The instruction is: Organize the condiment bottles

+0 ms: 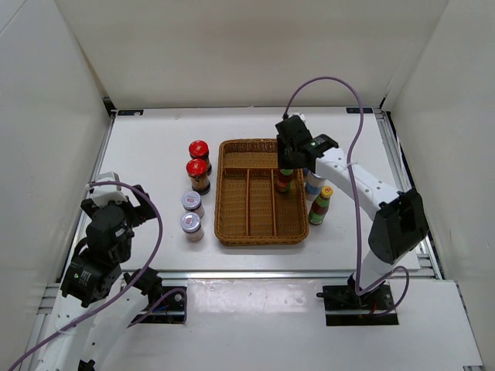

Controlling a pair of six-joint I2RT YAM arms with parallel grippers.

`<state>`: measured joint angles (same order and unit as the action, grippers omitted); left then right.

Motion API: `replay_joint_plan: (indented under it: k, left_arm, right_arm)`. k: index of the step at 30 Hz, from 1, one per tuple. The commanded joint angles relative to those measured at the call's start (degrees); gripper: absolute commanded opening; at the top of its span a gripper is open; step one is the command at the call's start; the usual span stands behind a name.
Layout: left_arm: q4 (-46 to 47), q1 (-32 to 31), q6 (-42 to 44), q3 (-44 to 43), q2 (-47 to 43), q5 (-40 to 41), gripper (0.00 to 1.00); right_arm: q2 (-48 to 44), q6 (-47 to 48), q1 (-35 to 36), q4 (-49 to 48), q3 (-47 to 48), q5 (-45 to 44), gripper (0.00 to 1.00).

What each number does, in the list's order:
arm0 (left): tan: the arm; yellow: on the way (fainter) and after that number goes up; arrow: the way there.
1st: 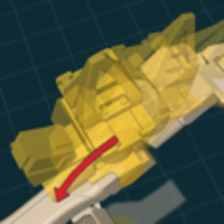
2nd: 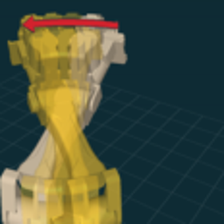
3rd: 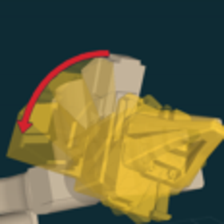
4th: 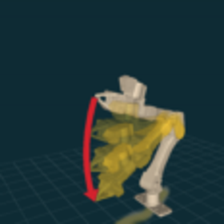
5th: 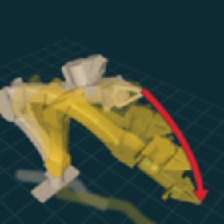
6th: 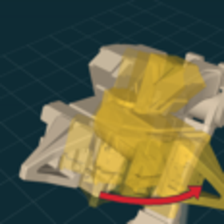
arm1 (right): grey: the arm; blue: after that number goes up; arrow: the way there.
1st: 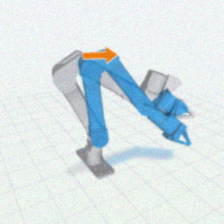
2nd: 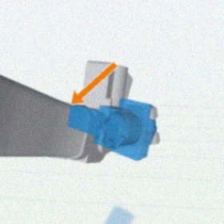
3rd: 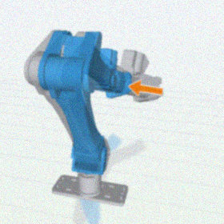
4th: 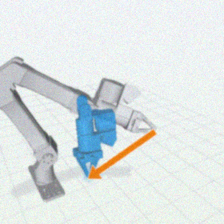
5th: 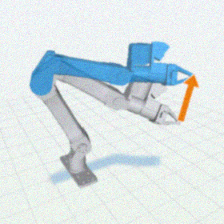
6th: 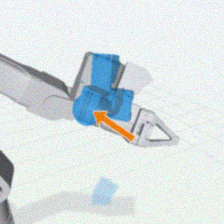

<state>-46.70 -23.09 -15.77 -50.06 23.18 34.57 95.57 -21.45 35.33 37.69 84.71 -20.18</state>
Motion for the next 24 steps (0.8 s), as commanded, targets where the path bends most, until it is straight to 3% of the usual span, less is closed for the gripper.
replay_joint_plan:
  k: [1, 2, 3, 4, 6, 7, 8, 9, 12, 18, 22, 24]
  left_arm:
    - [0.55, -0.20, -0.40, 0.32, -0.15, 1.12, 1.00]
    - [0.55, -0.20, -0.40, 0.32, -0.15, 1.12, 1.00]
    - [0.55, -0.20, -0.40, 0.32, -0.15, 1.12, 1.00]
    - [0.55, -0.20, -0.40, 0.32, -0.15, 1.12, 1.00]
    - [0.55, -0.20, -0.40, 0.32, -0.15, 1.12, 1.00]
    - [0.55, -0.20, -0.40, 0.32, -0.15, 1.12, 1.00]
    - [0.55, -0.20, -0.40, 0.32, -0.15, 1.12, 1.00]
    - [0.55, -0.20, -0.40, 0.32, -0.15, 1.12, 1.00]
    - [0.55, -0.20, -0.40, 0.32, -0.15, 0.59, 1.00]
    - [0.55, -0.20, -0.40, 0.32, -0.15, 0.59, 1.00]
    - [0.55, -0.20, -0.40, 0.84, -0.15, 0.59, 1.00]
    - [1.08, -0.20, -0.40, 0.84, 0.38, 0.59, 1.00]
  right_arm:
    - [-0.47, -1.04, 0.26, -6.49, -1.29, -0.73, 0.00]
    - [0.05, -1.05, 0.26, -6.49, -1.30, -0.73, 0.02]
    - [0.06, -1.57, 0.26, -6.49, -2.08, -0.73, 0.17]
    - [0.06, -1.57, 0.26, -6.49, -2.79, -1.26, 0.23]
    - [-0.47, -1.57, 0.26, -6.49, -2.79, -1.26, 0.24]
    - [-1.17, -1.57, 0.26, -6.49, -2.79, -1.26, 0.30]
    - [-1.17, -2.36, 0.26, -5.88, -2.79, -2.57, 0.40]
    - [-1.78, -2.37, 0.26, -5.88, -2.79, -2.58, 0.66]
    - [-4.51, -1.84, 0.97, -3.69, -0.25, -5.72, 1.00]
    - [-15.13, 0.27, 6.50, -2.01, 1.78, -12.24, 1.00]
    - [-27.41, -2.80, 6.50, -2.54, -4.00, -15.48, 1.00]
    - [-32.26, -4.82, 6.50, -4.99, -11.99, -17.77, 1.00]
